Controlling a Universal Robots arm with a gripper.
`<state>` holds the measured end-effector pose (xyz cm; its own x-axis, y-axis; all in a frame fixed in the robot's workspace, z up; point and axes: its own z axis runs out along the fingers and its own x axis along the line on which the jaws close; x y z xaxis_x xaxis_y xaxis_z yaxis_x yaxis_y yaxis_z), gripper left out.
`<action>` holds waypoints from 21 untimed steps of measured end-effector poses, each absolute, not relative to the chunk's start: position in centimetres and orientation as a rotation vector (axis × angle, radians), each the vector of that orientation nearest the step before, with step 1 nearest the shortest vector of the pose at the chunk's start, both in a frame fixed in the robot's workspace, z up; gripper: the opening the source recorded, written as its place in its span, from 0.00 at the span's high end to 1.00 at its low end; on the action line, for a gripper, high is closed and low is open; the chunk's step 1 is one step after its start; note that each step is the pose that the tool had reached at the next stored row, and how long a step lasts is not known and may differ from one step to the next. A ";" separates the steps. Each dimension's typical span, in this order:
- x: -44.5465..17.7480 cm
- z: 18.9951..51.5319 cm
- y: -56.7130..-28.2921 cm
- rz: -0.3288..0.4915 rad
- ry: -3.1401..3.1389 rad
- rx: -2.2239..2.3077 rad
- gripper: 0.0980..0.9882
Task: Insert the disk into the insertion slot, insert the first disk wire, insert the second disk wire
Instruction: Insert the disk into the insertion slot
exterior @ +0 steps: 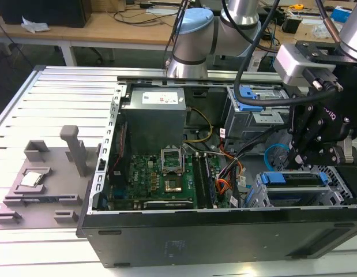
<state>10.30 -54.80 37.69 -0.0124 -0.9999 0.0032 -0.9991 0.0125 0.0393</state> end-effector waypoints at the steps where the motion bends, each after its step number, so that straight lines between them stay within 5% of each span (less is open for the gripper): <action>1: 10.3 37.7 -54.8 -0.040 -2.214 2.186 0.99; 21: 12.9 37.0 -54.8 -0.044 -2.212 2.184 0.99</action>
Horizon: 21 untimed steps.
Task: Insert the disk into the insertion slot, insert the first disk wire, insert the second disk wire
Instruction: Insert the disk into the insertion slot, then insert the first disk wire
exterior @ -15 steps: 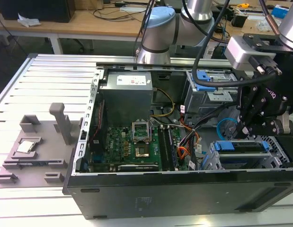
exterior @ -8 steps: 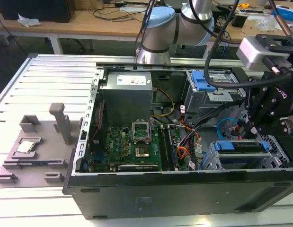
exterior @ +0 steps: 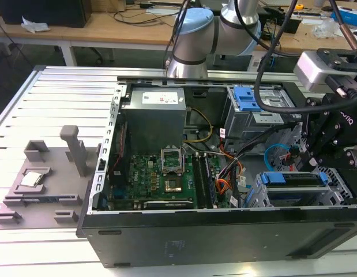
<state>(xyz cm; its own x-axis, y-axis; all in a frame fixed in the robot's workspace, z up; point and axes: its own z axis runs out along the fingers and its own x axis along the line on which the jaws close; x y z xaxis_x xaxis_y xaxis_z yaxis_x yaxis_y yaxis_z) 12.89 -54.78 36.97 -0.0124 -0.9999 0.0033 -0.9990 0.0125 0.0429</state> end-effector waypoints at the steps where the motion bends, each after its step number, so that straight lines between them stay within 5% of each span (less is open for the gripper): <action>1: 13.0 36.8 -54.8 -0.044 -2.212 2.185 0.99; 21: 13.6 35.6 -54.8 -0.044 -2.212 2.184 0.99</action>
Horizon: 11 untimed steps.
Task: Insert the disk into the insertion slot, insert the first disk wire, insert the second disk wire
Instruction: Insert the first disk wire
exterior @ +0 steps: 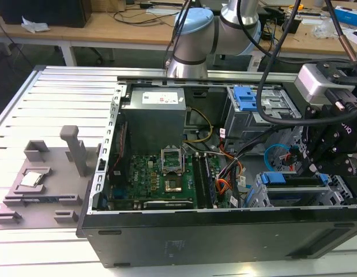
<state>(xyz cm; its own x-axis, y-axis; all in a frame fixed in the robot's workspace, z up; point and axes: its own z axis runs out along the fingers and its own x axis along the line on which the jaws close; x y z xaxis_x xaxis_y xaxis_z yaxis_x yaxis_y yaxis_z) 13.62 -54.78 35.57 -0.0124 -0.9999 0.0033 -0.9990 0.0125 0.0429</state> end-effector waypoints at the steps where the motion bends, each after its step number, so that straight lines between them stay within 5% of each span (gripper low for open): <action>1: 13.6 35.6 -54.8 -0.044 -2.212 2.184 0.99; 5: 13.6 35.6 -54.8 -0.044 -2.212 2.184 0.98; 8: 13.6 35.6 -54.8 -0.044 -2.212 2.184 0.77; 11: 13.6 36.1 -54.8 -0.044 -2.212 2.185 0.77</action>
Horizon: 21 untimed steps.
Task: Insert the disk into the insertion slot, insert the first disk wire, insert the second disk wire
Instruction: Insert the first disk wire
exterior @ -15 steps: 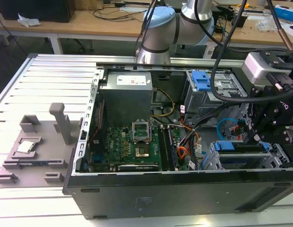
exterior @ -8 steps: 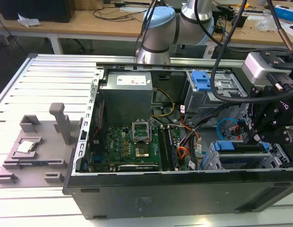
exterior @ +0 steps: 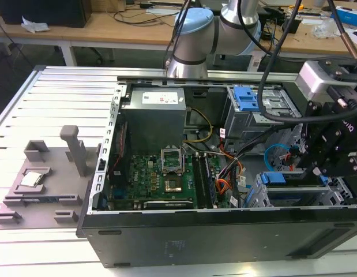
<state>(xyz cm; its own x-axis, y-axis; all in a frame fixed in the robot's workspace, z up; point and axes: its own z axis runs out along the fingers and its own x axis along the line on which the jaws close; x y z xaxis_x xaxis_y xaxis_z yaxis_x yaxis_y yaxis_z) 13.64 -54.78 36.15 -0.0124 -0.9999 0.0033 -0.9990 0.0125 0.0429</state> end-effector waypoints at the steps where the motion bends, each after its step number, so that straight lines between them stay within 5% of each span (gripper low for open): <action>1: 13.6 36.5 -54.8 -0.044 -2.212 2.185 0.77; 21: 14.9 36.5 -52.2 -0.066 -2.203 2.173 0.77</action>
<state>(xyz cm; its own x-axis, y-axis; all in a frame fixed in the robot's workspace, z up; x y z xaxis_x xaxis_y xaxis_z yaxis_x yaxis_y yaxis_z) 14.89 -52.18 36.52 -0.0137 -0.9999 0.0034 -0.9979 0.0139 0.0628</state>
